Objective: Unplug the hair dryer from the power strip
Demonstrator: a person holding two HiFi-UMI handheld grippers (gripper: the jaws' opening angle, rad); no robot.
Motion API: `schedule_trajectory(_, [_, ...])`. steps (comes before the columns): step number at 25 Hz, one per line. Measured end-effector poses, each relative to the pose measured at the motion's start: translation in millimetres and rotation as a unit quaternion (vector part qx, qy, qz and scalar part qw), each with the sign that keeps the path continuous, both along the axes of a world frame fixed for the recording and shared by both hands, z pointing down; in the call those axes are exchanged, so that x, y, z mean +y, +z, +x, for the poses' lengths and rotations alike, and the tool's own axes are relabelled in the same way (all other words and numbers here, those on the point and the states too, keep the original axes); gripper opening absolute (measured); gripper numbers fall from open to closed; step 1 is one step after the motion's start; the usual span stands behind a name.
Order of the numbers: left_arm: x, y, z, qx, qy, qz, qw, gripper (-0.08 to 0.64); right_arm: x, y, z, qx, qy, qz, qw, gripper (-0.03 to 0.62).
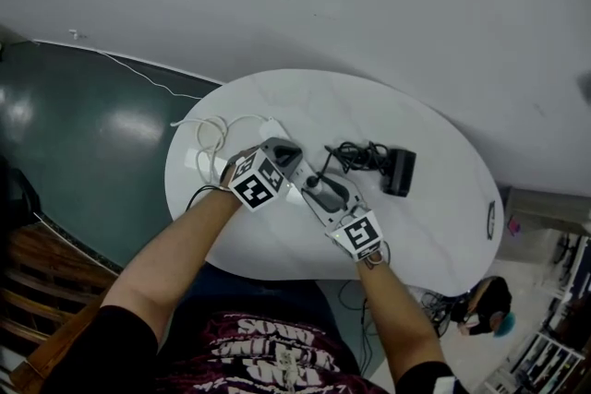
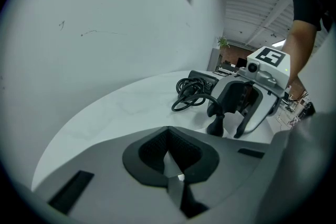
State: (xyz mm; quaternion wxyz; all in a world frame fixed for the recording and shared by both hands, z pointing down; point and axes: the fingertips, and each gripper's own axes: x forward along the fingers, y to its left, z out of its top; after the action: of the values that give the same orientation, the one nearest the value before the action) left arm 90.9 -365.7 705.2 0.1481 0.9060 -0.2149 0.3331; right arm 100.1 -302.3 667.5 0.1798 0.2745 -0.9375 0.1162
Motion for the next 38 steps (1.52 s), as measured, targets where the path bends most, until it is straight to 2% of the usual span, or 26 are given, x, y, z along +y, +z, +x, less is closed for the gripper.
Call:
schedule_trajectory(2, [0, -1, -1, 0.001, -0.003, 0.005, 1.0000, 0.018, -9, -2, 5, -0.028, 0.036, -0.013, 0.999, 0.195])
schedule_trajectory(4, [0, -1, 0, 0.002, -0.004, 0.006, 1.0000, 0.018, -15, 2, 4, -0.029, 0.051, -0.013, 0.998, 0.114])
schedule_trajectory(11, [-1, 1, -1, 0.002, -0.008, 0.006, 0.9999, 0.018, -8, 11, -8, 0.051, 0.028, 0.078, 0.995, 0.097])
schedule_trajectory(14, [-1, 1, -1, 0.002, -0.009, 0.005, 0.9999, 0.018, -7, 13, -9, 0.055, 0.026, 0.094, 0.994, 0.100])
schedule_trajectory(22, [-2, 3, -1, -0.001, -0.008, 0.000, 1.0000, 0.018, -8, 22, -10, 0.043, 0.021, 0.066, 0.997, 0.112])
schedule_trajectory(24, [-2, 4, -1, -0.003, -0.008, -0.002, 1.0000, 0.018, -8, 25, -9, 0.031, 0.030, 0.042, 0.998, 0.112])
schedule_trajectory(27, [-2, 4, 0, -0.004, -0.006, -0.003, 1.0000, 0.018, -1, 27, -3, 0.022, 0.036, -0.001, 0.999, 0.160])
schedule_trajectory(31, [0, 2, -3, 0.000, -0.013, 0.017, 0.9998, 0.017, 15, -3, 21, -0.020, 0.100, -0.012, 0.995, 0.170])
schedule_trajectory(33, [2, -11, -10, 0.024, -0.029, 0.046, 0.9982, 0.017, 23, -15, 37, -0.034, 0.144, -0.025, 0.989, 0.170])
schedule_trajectory(34, [4, -24, -14, 0.049, -0.042, 0.057, 0.9963, 0.018, 27, -21, 44, -0.032, 0.165, -0.030, 0.985, 0.169])
schedule_trajectory(35, [9, -40, -20, 0.079, -0.055, 0.064, 0.9933, 0.017, 30, -27, 50, -0.025, 0.183, -0.030, 0.982, 0.152])
schedule_trajectory(36, [16, -56, -26, 0.106, -0.066, 0.069, 0.9898, 0.017, 32, -35, 55, -0.018, 0.198, -0.024, 0.980, 0.107])
schedule_trajectory(38, [32, -84, -42, 0.140, -0.089, 0.082, 0.9827, 0.017, 35, -54, 64, -0.008, 0.216, -0.003, 0.976, 0.062])
